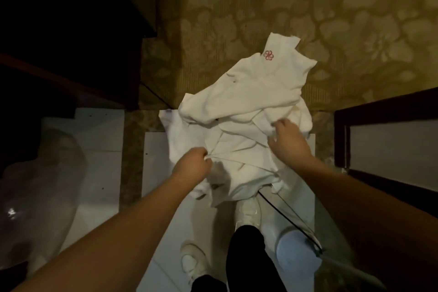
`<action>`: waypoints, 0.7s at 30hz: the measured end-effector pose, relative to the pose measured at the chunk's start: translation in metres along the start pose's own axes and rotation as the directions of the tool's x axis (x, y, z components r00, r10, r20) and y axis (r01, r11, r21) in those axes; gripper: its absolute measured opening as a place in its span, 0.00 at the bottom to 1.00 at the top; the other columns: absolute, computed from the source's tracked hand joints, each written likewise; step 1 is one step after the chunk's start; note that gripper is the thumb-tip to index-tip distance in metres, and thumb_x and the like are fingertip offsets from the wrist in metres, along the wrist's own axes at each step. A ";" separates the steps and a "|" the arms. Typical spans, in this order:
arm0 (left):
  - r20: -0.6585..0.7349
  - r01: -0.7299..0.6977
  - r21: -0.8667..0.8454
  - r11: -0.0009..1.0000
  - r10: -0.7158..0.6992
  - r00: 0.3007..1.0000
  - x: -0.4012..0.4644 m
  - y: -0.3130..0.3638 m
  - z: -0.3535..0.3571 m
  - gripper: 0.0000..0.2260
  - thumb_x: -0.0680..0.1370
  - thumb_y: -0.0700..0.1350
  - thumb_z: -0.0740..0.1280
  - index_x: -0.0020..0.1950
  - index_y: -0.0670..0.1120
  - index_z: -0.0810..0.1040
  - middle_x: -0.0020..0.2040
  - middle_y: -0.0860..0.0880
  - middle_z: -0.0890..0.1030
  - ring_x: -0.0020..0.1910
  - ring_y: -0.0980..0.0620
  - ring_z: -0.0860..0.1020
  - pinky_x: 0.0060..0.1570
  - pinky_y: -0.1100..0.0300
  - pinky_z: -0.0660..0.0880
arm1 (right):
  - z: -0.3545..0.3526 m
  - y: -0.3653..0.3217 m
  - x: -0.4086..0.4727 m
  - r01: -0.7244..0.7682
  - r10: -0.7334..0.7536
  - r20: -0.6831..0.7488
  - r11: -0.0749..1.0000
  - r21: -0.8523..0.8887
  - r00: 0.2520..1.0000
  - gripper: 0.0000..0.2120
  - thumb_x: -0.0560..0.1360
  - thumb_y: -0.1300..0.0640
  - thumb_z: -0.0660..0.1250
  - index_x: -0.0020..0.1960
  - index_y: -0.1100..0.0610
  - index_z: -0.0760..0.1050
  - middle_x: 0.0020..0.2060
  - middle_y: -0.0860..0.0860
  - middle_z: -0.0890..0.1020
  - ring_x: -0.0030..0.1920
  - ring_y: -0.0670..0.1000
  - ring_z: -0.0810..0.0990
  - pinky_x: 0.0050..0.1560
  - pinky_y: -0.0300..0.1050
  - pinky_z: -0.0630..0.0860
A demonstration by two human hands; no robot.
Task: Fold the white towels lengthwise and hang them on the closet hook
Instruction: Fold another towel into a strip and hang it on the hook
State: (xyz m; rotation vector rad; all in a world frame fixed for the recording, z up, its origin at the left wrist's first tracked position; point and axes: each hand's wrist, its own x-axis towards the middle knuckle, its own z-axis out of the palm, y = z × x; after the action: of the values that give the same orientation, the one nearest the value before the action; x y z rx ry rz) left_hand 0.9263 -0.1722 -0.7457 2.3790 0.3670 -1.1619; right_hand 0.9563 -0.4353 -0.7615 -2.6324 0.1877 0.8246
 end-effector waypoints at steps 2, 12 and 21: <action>-0.086 -0.044 -0.042 0.998 0.040 0.996 0.042 0.014 -0.002 0.20 0.80 0.49 0.65 0.69 0.41 0.73 0.67 0.40 0.75 0.64 0.40 0.74 0.62 0.52 0.71 | -0.005 0.000 0.039 0.021 -0.017 -0.103 0.999 0.034 0.995 0.27 0.78 0.53 0.69 0.73 0.61 0.69 0.74 0.61 0.67 0.72 0.62 0.65 0.69 0.53 0.64; -0.080 -0.190 0.021 0.982 0.191 0.978 0.153 0.039 0.011 0.23 0.80 0.53 0.66 0.71 0.48 0.67 0.60 0.43 0.77 0.57 0.40 0.77 0.57 0.48 0.75 | 0.014 0.023 0.127 -0.115 0.109 0.129 0.993 0.040 0.986 0.35 0.74 0.40 0.71 0.73 0.58 0.67 0.68 0.59 0.74 0.66 0.61 0.74 0.63 0.50 0.70; 0.001 -0.211 0.098 0.973 0.212 0.977 0.077 0.003 0.039 0.04 0.80 0.43 0.62 0.49 0.46 0.76 0.54 0.42 0.78 0.51 0.41 0.77 0.49 0.53 0.72 | 0.031 0.034 0.037 -0.034 0.050 0.132 0.992 -0.120 0.990 0.07 0.72 0.49 0.72 0.48 0.46 0.76 0.72 0.54 0.66 0.71 0.60 0.65 0.70 0.55 0.63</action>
State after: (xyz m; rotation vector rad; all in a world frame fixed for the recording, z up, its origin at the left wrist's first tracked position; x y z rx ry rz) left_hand 0.9481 -0.1926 -0.8271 2.4379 0.0575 -1.0928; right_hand 0.9619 -0.4553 -0.8168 -2.6763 0.1628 1.0544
